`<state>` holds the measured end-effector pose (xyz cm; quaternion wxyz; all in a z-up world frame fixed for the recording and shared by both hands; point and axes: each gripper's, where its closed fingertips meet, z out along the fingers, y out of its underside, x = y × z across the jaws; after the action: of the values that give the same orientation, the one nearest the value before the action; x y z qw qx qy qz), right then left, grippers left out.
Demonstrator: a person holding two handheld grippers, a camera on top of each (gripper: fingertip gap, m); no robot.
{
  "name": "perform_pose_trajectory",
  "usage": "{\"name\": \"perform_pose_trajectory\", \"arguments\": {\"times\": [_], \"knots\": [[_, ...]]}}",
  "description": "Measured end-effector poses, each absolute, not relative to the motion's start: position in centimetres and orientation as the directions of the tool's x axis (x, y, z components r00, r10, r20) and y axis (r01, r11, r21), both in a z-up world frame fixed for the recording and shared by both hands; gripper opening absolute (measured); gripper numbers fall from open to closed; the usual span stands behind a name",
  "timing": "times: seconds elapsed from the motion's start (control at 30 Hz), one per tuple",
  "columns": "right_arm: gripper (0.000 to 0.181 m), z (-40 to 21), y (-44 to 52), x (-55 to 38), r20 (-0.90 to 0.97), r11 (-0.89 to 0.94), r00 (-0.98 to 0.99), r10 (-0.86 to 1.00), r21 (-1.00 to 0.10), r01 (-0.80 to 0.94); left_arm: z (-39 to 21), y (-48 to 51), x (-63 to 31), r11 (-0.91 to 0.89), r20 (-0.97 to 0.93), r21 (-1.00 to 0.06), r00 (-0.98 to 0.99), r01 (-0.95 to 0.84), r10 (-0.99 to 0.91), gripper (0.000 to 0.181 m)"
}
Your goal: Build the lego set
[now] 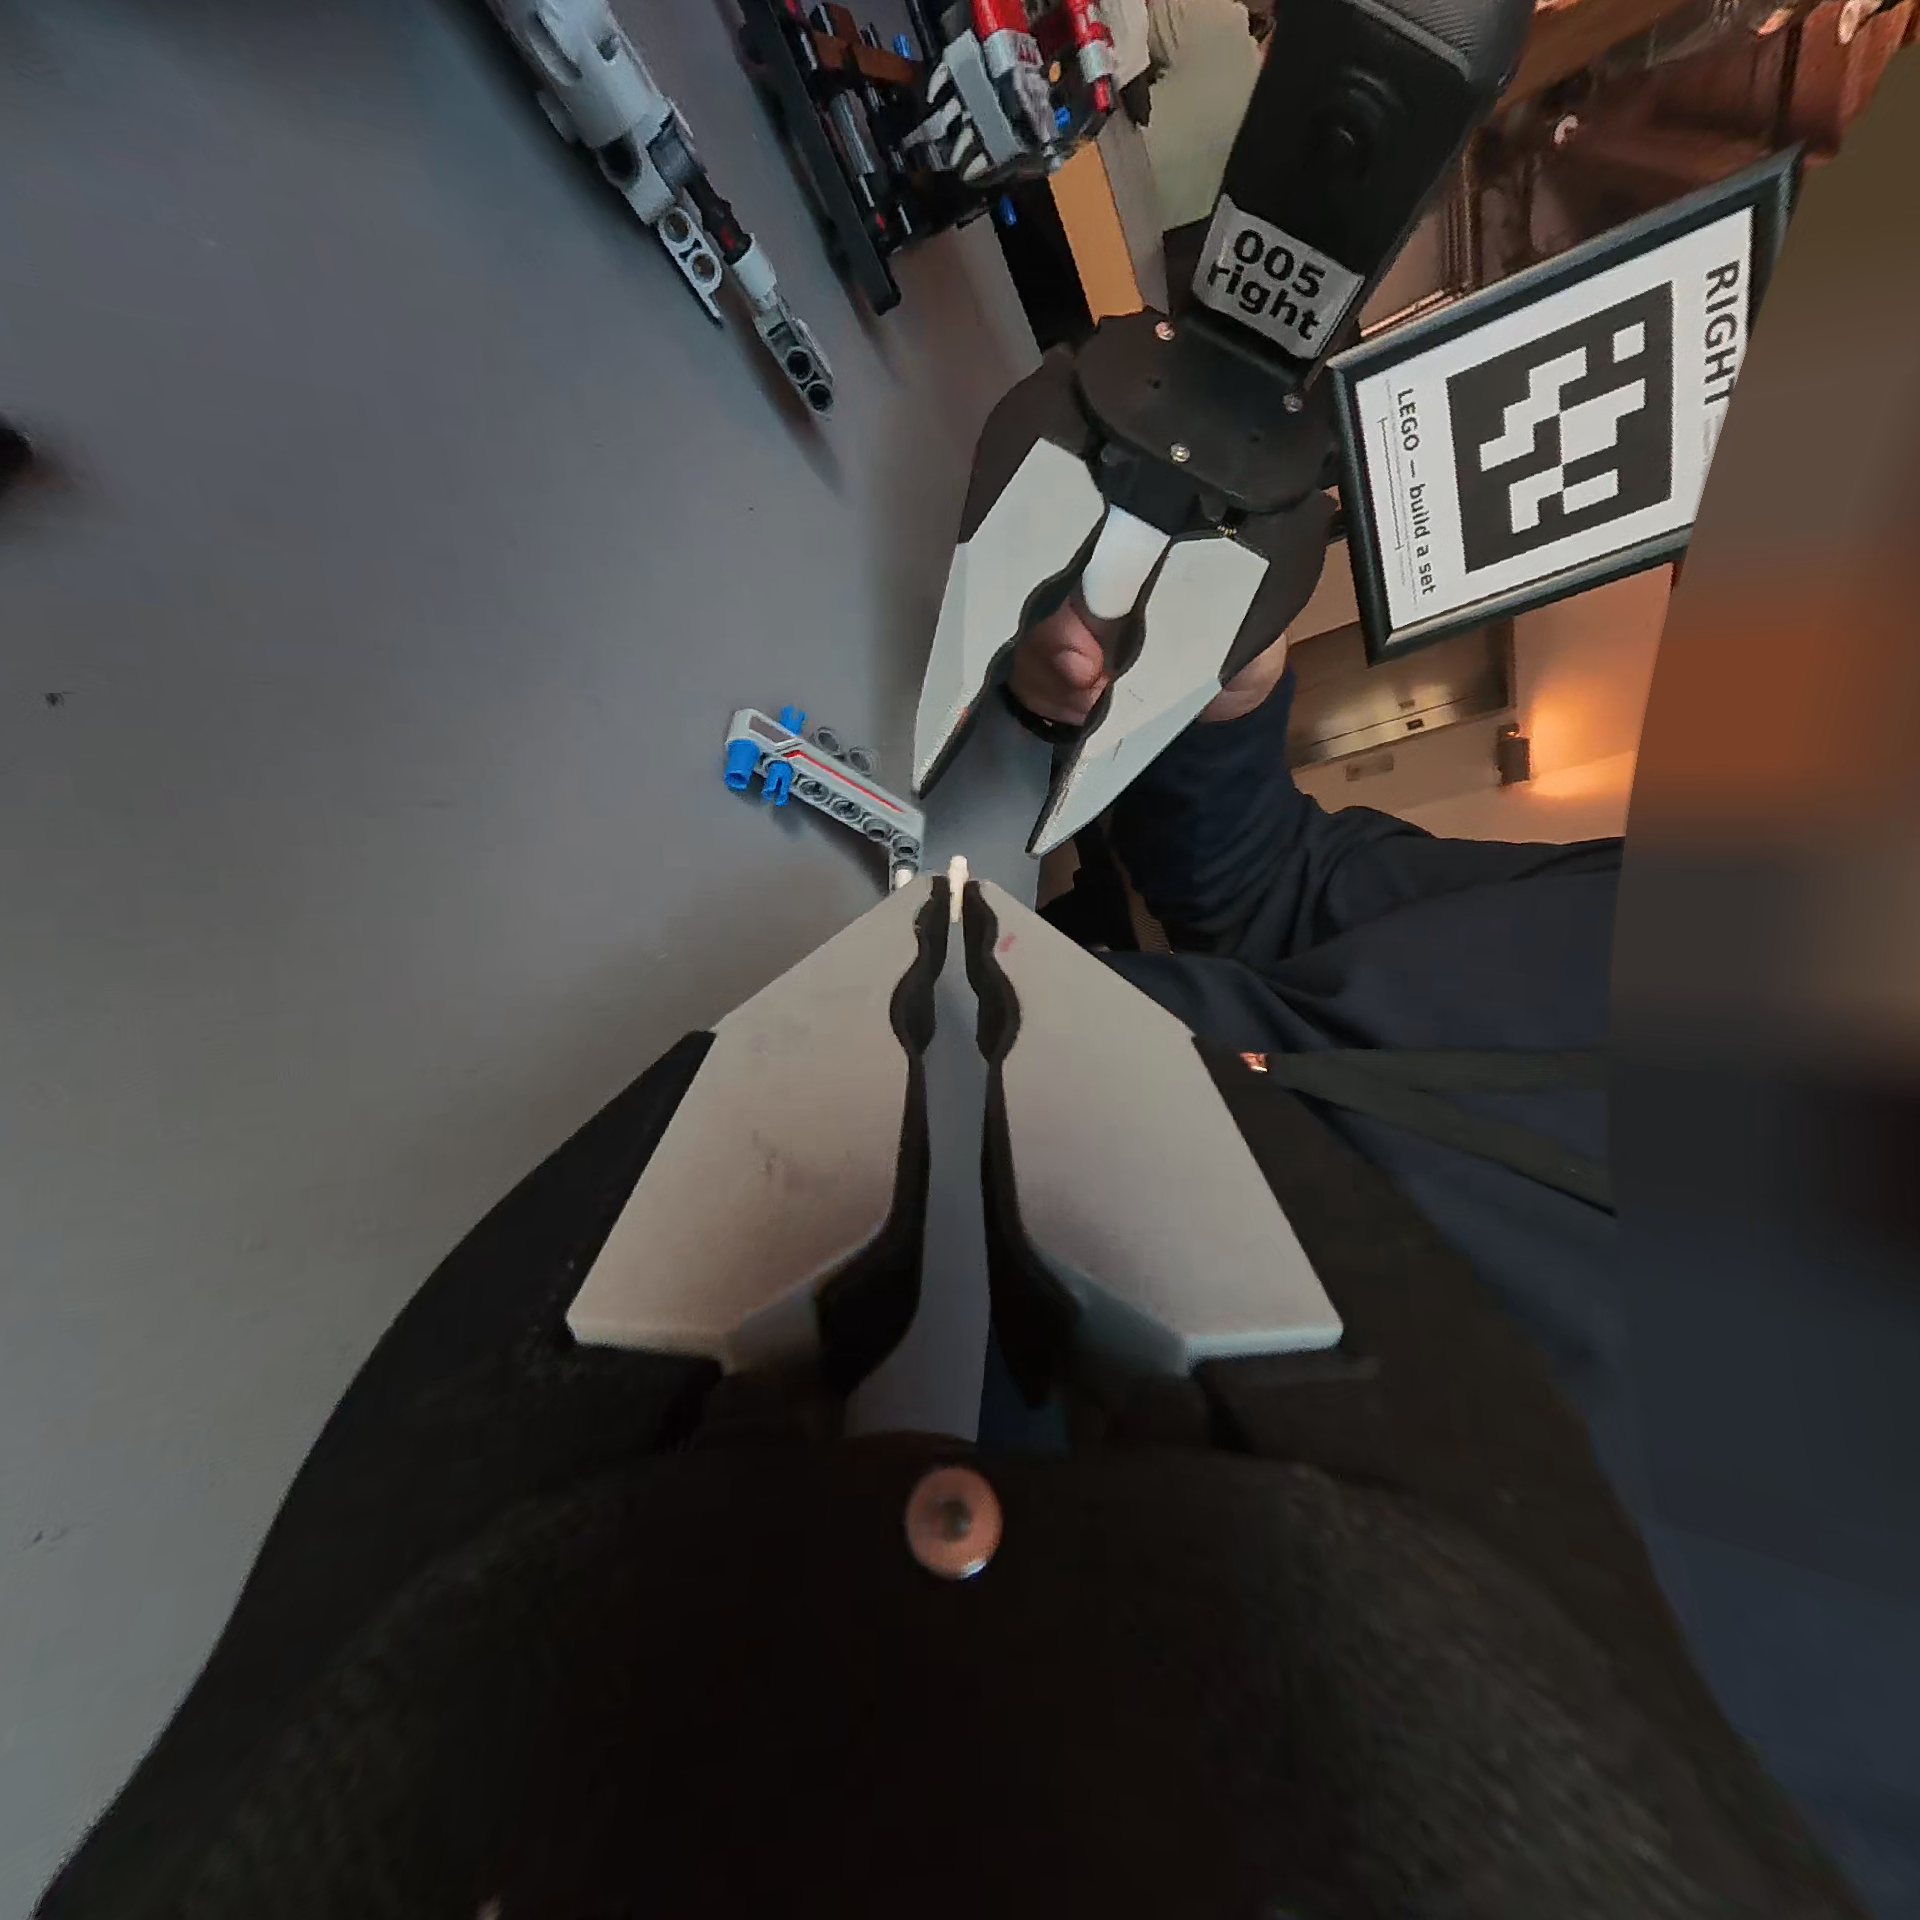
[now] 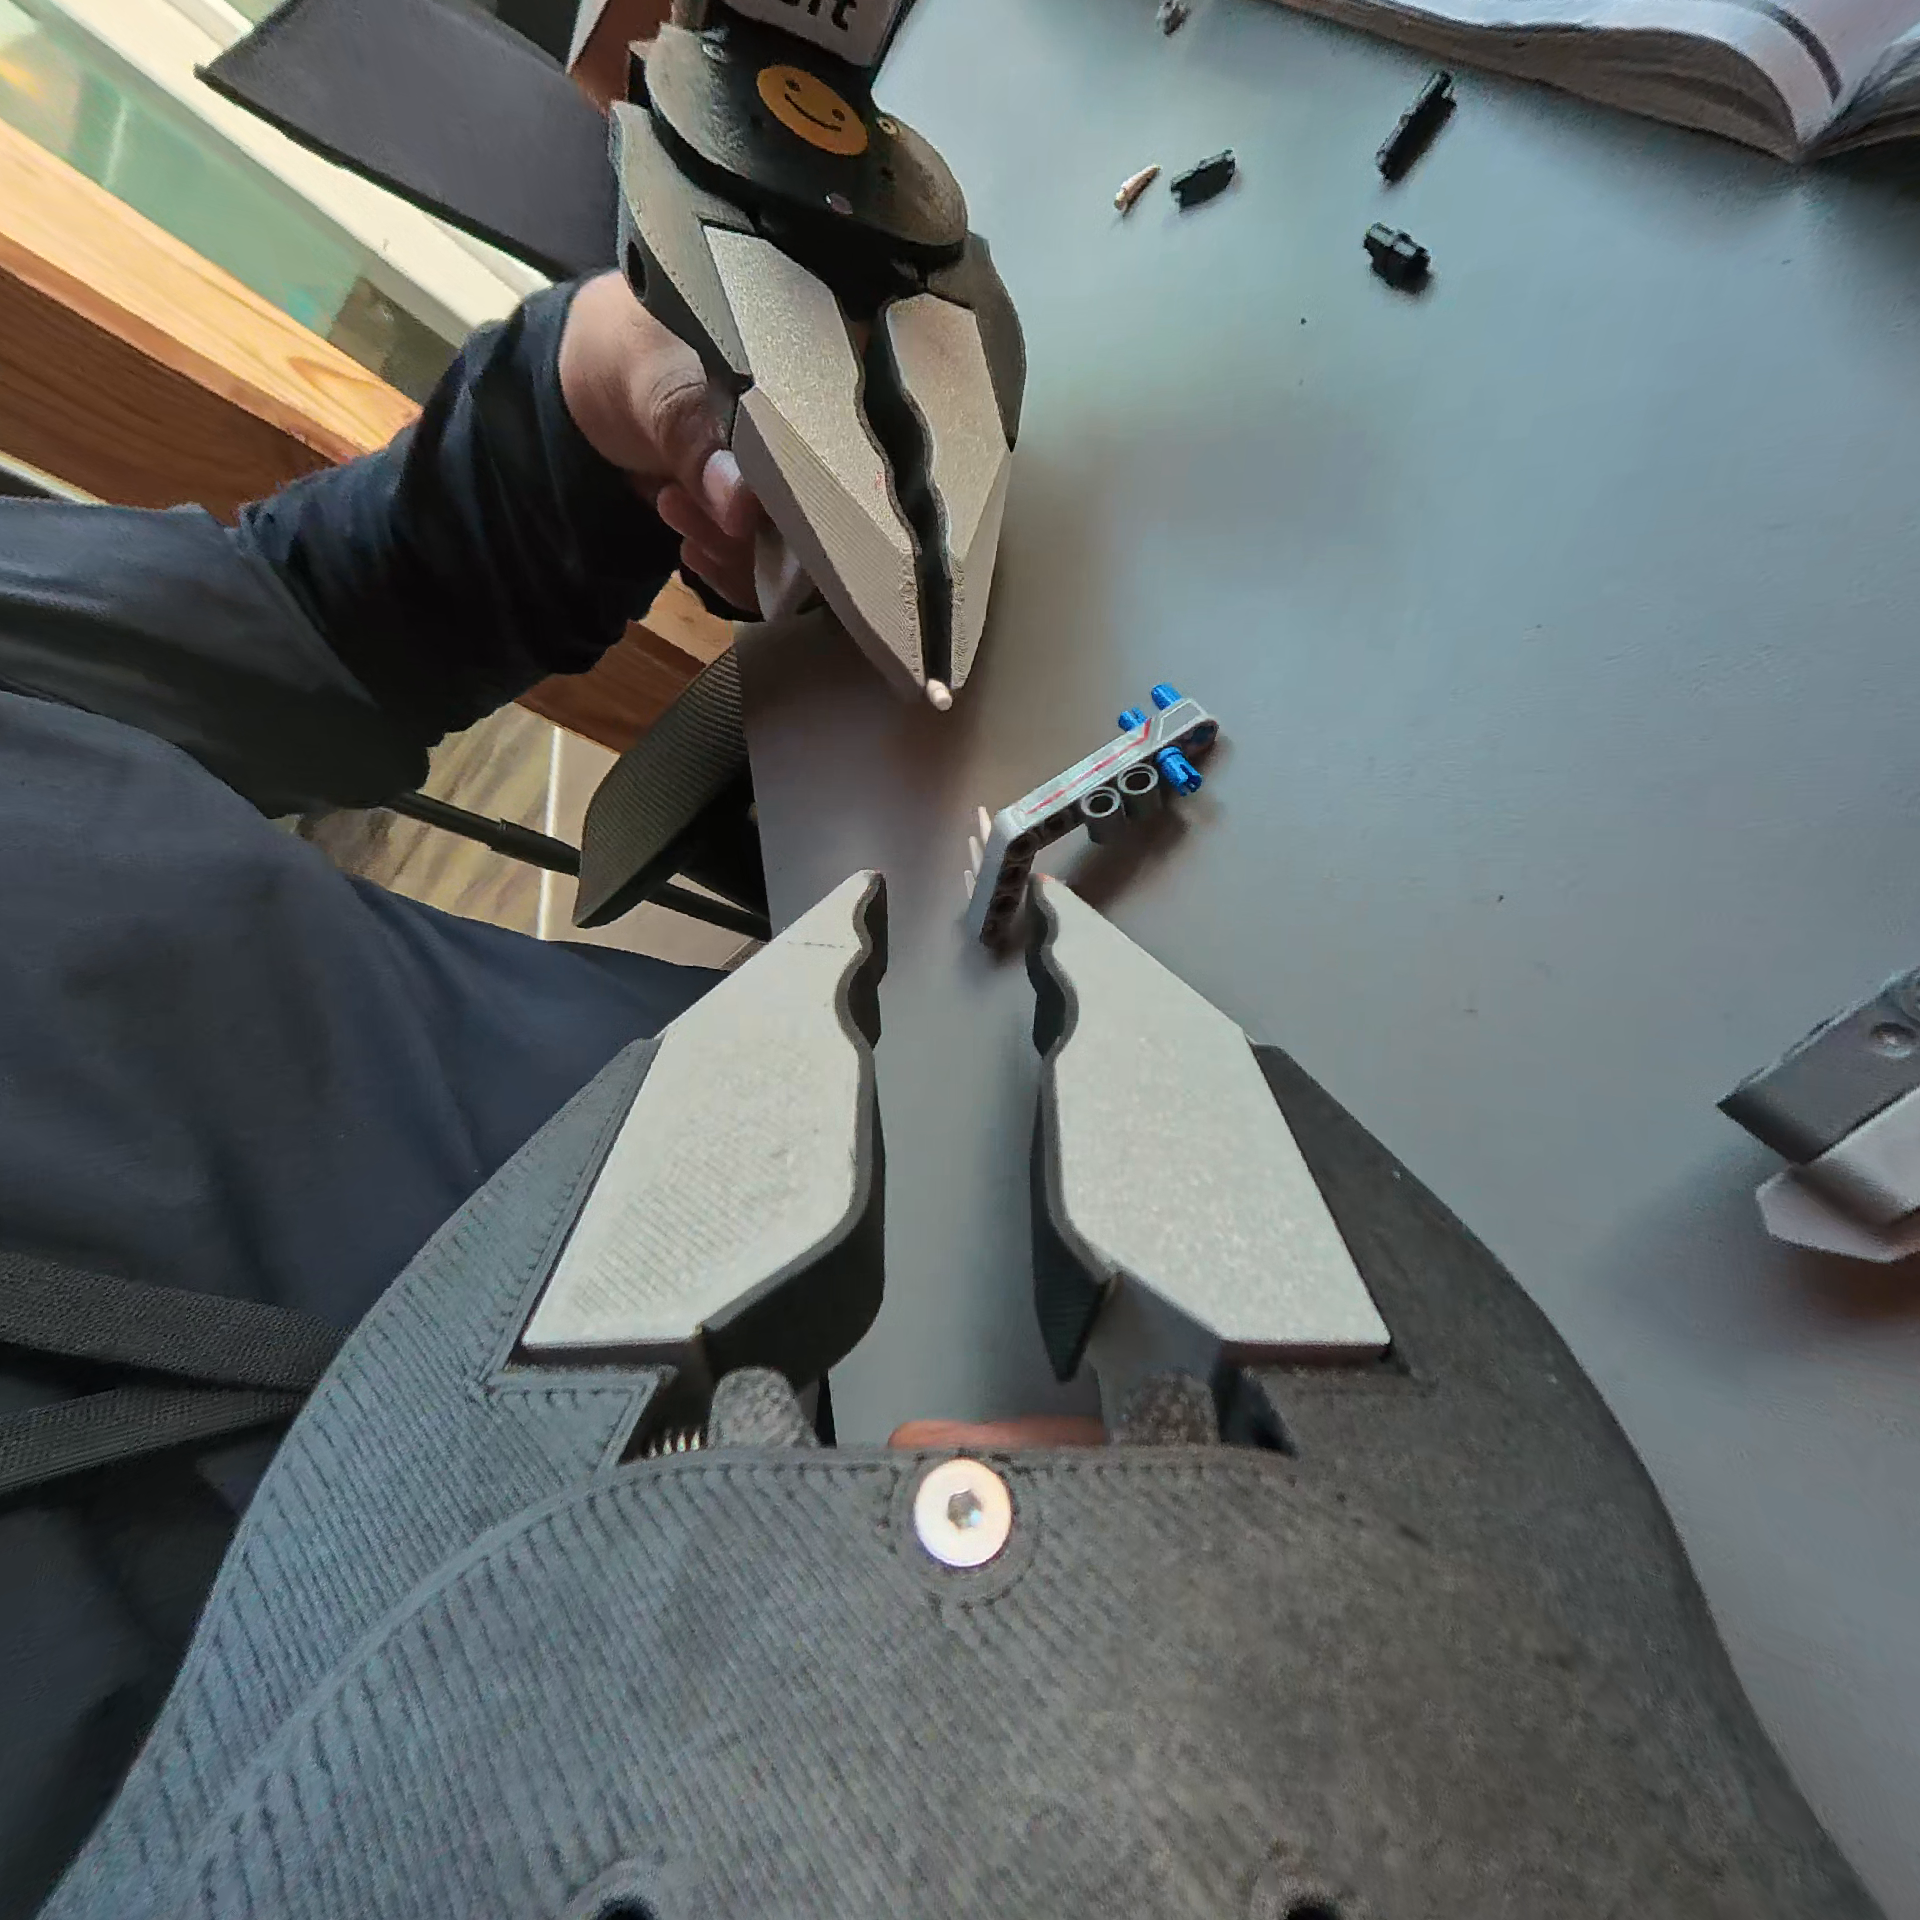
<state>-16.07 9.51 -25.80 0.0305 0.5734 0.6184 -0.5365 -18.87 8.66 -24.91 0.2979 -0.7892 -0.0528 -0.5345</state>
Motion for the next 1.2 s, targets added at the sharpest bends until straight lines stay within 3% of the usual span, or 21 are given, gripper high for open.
{"name": "perform_pose_trajectory", "arguments": {"times": [0.1, 0.2, 0.27, 0.37, 0.47, 0.57, 0.7, 0.9, 1.1, 1.2], "knots": [[0.019, -25.4, 9.5, -16.0, -0.630, -0.217, -0.363, 0.686, -0.654, 0.725, -24.7, 8.8, -18.5, -0.798, 0.842, -0.471, 0.461, 0.376, -0.280, 0.000], [0.019, -25.1, 9.8, -15.9, -0.631, -0.224, -0.367, 0.683, -0.660, 0.717, -24.4, 8.9, -18.1, -0.748, 0.739, -0.598, 0.561, 0.289, -0.374, 0.000], [0.018, -24.9, 9.7, -15.7, -0.642, -0.232, -0.379, 0.667, -0.662, 0.713, -25.3, 8.9, -18.1, -0.701, 0.564, -0.702, 0.700, 0.127, -0.439, 0.000], [0.018, -24.8, 9.2, -15.5, -0.647, -0.226, -0.391, 0.655, -0.661, 0.715, -25.6, 8.5, -17.7, -0.519, 0.134, -0.817, 0.792, -0.251, -0.595, 0.000], [0.016, -24.4, 8.6, -15.7, -0.651, -0.225, -0.411, 0.639, -0.669, 0.709, -24.6, 8.5, -17.1, -0.305, -0.269, -0.788, 0.744, -0.535, -0.611, 0.000], [0.015, -23.8, 8.1, -16.0, -0.650, -0.226, -0.439, 0.620, -0.684, 0.693, -23.6, 8.1, -15.8, -0.155, -0.456, -0.740, 0.657, -0.655, -0.601, 0.000], [0.012, -23.4, 7.6, -16.1, -0.666, -0.235, -0.452, 0.593, -0.680, 0.694, -22.6, 8.1, -16.0, -0.094, -0.587, -0.681, 0.618, -0.726, -0.523, 0.000], [0.004, -22.6, 7.2, -16.1, -0.689, -0.258, -0.472, 0.550, -0.678, 0.689, -22.9, 8.2, -15.8, -0.083, -0.627, -0.645, 0.588, -0.759, -0.511, 0.000], [0.000, -22.9, 7.1, -16.2, -0.683, -0.254, -0.476, 0.554, -0.684, 0.684, -23.0, 8.2, -15.8, -0.092, -0.614, -0.657, 0.602, -0.748, -0.511, 0.000], [0.000, -22.9, 6.9, -15.9, -0.650, -0.214, -0.517, 0.557, -0.714, 0.667, -23.1, 7.9, -15.5, -0.112, -0.534, -0.718, 0.647, -0.687, -0.544, 0.000]]}}
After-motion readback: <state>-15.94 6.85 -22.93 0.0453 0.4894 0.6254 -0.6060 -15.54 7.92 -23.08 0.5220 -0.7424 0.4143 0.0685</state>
